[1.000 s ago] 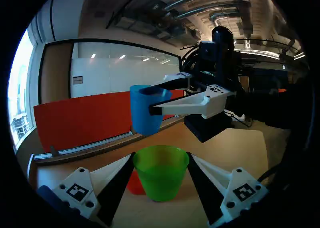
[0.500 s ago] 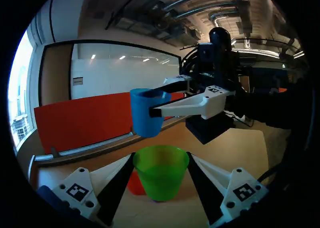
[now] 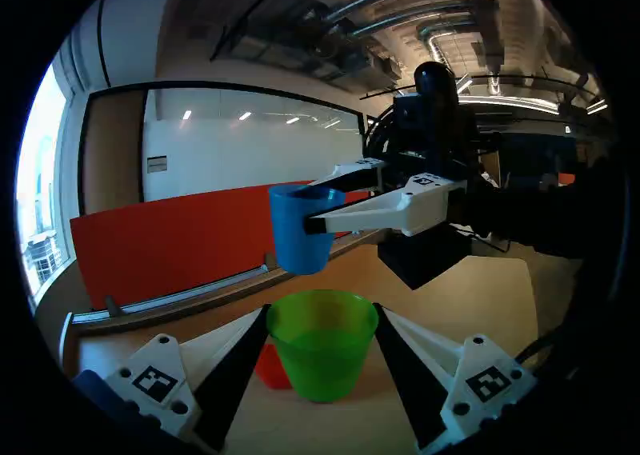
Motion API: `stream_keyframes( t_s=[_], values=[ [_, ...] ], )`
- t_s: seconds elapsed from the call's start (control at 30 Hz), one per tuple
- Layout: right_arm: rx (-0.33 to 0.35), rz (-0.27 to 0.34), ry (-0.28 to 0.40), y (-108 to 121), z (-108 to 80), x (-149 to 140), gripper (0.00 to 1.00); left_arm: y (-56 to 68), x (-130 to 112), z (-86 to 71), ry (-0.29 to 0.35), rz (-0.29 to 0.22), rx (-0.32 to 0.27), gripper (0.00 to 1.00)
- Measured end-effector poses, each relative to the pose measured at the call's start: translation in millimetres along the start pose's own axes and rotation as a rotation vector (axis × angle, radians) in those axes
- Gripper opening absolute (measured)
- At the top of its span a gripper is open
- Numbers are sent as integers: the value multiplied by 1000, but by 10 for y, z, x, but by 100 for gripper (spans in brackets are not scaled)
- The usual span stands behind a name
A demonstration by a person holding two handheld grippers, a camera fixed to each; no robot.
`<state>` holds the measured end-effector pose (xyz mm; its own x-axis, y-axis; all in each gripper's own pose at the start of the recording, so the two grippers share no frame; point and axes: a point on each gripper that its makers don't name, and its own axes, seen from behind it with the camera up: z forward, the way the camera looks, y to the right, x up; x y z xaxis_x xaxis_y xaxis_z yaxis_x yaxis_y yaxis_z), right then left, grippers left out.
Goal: Pour water
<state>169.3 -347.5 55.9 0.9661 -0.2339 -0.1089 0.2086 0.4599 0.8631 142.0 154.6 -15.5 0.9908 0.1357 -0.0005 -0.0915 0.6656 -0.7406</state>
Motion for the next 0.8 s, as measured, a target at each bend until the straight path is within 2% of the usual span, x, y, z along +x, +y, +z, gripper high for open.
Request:
stream_keyframes(
  t_s=[0.4, 0.8],
  values=[
    [-19, 101, -77, 26, -156, -391, 91, 20, -103, -40, -39, 0, -5, 90],
    [-23, 131, -121, -86, -357, -666, 91, 95, -263, -45, -89, -5, -26, 90]
  ],
)
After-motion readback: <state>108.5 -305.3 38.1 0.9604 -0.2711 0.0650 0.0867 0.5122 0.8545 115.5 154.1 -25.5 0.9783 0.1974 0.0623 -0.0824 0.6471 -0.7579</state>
